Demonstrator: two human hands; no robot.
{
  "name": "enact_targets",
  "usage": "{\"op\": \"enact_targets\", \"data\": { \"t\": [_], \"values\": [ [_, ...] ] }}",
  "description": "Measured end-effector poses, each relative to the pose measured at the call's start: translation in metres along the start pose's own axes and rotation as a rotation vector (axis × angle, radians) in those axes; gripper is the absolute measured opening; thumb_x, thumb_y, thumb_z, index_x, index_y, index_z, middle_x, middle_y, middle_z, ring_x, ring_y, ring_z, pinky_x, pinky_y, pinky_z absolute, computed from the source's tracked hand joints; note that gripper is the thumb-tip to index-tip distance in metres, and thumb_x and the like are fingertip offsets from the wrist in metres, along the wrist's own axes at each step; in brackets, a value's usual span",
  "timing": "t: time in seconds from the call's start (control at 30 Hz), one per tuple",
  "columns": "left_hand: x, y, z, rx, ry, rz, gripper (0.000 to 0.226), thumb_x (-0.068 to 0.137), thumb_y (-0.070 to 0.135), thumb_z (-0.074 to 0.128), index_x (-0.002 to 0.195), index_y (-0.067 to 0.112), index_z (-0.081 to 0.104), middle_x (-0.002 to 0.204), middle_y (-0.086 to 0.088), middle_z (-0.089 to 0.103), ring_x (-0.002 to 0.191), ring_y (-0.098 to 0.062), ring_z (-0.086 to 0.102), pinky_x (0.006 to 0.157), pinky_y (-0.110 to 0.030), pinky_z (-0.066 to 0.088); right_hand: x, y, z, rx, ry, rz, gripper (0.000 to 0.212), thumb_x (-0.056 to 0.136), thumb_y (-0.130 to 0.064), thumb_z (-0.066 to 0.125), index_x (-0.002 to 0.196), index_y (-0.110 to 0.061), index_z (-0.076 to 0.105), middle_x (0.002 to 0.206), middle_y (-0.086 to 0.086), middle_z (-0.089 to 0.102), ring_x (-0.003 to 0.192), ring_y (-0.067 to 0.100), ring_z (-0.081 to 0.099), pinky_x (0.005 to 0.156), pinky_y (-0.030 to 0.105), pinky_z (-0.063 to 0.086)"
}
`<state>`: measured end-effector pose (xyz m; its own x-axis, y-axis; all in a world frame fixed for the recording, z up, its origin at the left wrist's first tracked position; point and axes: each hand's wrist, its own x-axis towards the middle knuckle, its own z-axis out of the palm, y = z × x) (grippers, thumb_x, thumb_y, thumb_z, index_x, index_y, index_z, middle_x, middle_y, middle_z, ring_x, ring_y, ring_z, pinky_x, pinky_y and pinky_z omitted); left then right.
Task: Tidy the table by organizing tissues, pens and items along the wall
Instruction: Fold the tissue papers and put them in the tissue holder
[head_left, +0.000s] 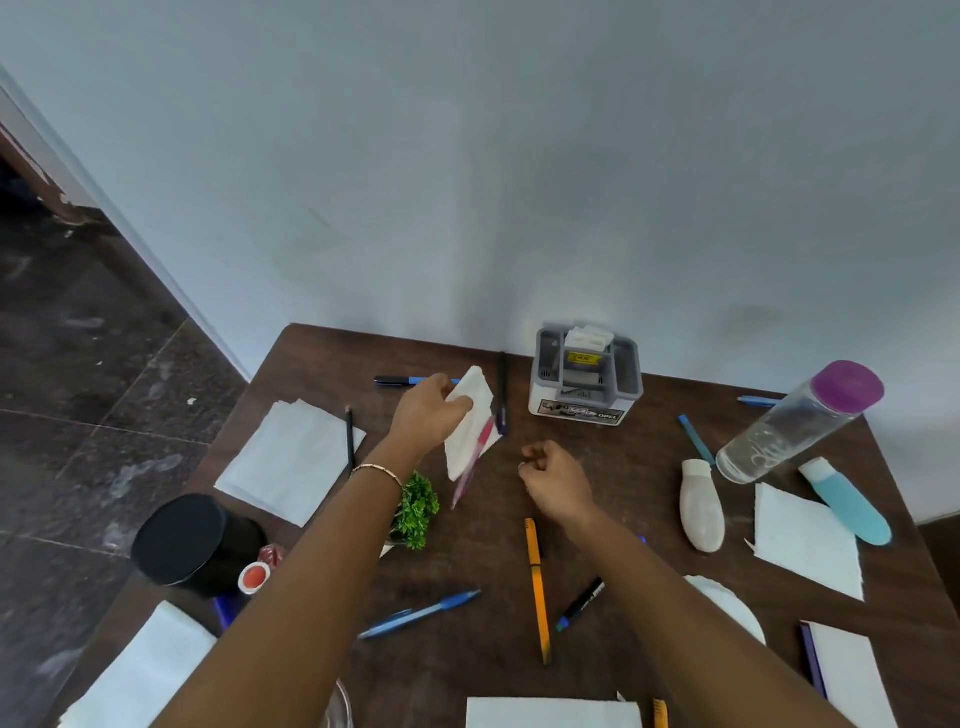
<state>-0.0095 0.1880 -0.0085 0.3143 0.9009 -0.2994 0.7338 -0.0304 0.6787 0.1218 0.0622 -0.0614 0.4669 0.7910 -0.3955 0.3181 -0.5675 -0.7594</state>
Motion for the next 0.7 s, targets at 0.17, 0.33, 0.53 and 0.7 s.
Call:
{"op": "enact_targets", "data": {
  "t": [0.17, 0.33, 0.53, 0.7],
  "values": [
    [-0.025, 0.019, -0.020, -0.248, 0.023, 0.003, 0.019, 0.088, 0.024, 0.056, 0.081, 0.011, 0.043, 0.080, -0.006, 0.051, 0.074, -0.021, 0.049, 0.059, -0.029, 0.036, -0.016, -0.006, -0.005, 0.178, 0.003, 0.027, 0.019, 0.089, -0.019, 0.058, 0.108, -0.019, 0.058, 0.105, 0.000, 0.063, 0.096, 0.019, 0.062, 0.085, 0.037, 0.052],
    [-0.076, 0.036, -0.029, -0.922, -0.149, -0.130, 0.019, 0.094, 0.017, 0.053, 0.112, 0.010, 0.054, 0.103, -0.010, 0.064, 0.092, -0.021, 0.061, 0.074, -0.034, 0.052, -0.050, -0.030, -0.020, 0.603, -0.108, 0.027, 0.022, 0.096, -0.028, 0.053, 0.115, -0.018, 0.058, 0.106, -0.001, 0.064, 0.099, 0.012, 0.061, 0.077, 0.025, 0.048],
    [-0.126, 0.026, -0.007, -1.299, -0.241, -0.291, 0.019, 0.093, 0.012, 0.056, 0.111, 0.009, 0.053, 0.112, -0.016, 0.064, 0.106, -0.032, 0.061, 0.086, -0.044, 0.054, -0.090, -0.037, -0.037, 0.850, 0.078, -0.036, 0.020, 0.095, -0.032, 0.056, 0.108, -0.019, 0.063, 0.105, -0.003, 0.069, 0.099, 0.013, 0.064, 0.083, 0.031, 0.054],
    [-0.148, 0.007, 0.014, -1.459, -0.250, -0.350, 0.032, 0.090, 0.015, 0.059, 0.120, 0.008, 0.054, 0.119, -0.017, 0.063, 0.108, -0.033, 0.062, 0.070, -0.038, 0.061, -0.107, -0.030, -0.042, 0.709, 0.167, -0.114, 0.016, 0.089, -0.020, 0.066, 0.103, -0.027, 0.060, 0.103, -0.008, 0.067, 0.095, 0.009, 0.065, 0.076, 0.026, 0.055]
  ]
}}
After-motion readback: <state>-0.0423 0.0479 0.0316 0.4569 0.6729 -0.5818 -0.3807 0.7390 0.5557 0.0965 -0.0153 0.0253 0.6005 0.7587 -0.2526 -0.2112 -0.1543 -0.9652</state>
